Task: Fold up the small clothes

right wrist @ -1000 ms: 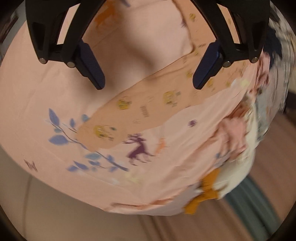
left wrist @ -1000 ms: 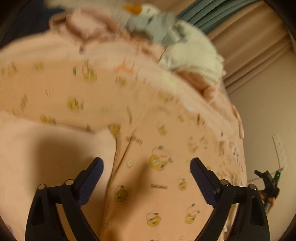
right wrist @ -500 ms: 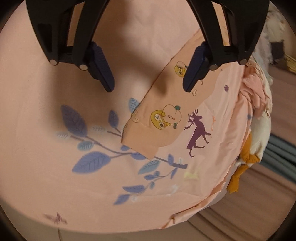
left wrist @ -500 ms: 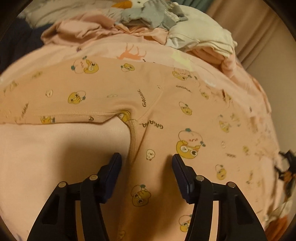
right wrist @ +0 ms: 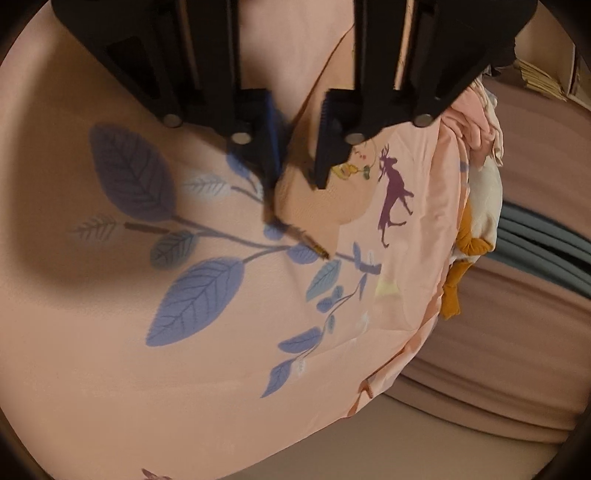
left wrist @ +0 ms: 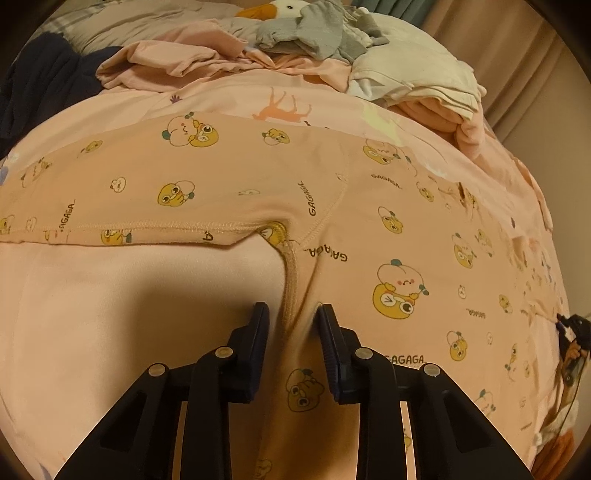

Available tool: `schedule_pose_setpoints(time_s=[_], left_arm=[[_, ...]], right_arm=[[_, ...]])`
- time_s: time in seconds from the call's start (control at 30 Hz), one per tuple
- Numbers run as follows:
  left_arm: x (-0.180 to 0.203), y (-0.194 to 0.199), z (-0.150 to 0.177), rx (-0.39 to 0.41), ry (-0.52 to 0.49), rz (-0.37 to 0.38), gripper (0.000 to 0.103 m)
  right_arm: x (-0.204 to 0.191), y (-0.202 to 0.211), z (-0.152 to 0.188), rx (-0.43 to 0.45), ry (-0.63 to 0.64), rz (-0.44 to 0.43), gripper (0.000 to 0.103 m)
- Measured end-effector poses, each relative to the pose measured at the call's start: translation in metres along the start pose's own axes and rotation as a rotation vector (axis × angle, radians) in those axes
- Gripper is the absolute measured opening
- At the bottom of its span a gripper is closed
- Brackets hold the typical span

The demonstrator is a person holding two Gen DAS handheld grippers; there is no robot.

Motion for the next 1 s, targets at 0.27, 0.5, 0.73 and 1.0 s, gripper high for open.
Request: schedule_pose_setpoints(time_s=[0.27,0.5,0.73,1.0], left_arm=[[-0.004,0.000,-0.001,-0.010,0.035,0.019,0.012],[-0.007,0.000,-0.003,-0.029,0.060,0.051,0.011],[-0.009,0.002,-0.001,-0.016,0.068,0.079,0.009],[-0.016,0.036,0.014,0.034,0.052,0.089,0.008]], right_arm=[[-0.062,0.024,0.006,0.010,0.190,-0.009,0.008],[-0.208,0.046,0.044,-0.017,0.523,-0.041,0.007],[-0.324,0.037,0.144,-0.131,0.738,-0.117,0.007],[-0.407,0.016,0.302,-0.311,1.007,-0.183,0.007]])
Point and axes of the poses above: each gripper's, at about its wrist camera, not at the fingertips, and y roughly against the way its jaws point, x to its right, z to its underside, the point moved 7 cm from there along -y, roughly the way its jaws point, and after that the axes turned 11 degrees about y, right-handed, at the moved point
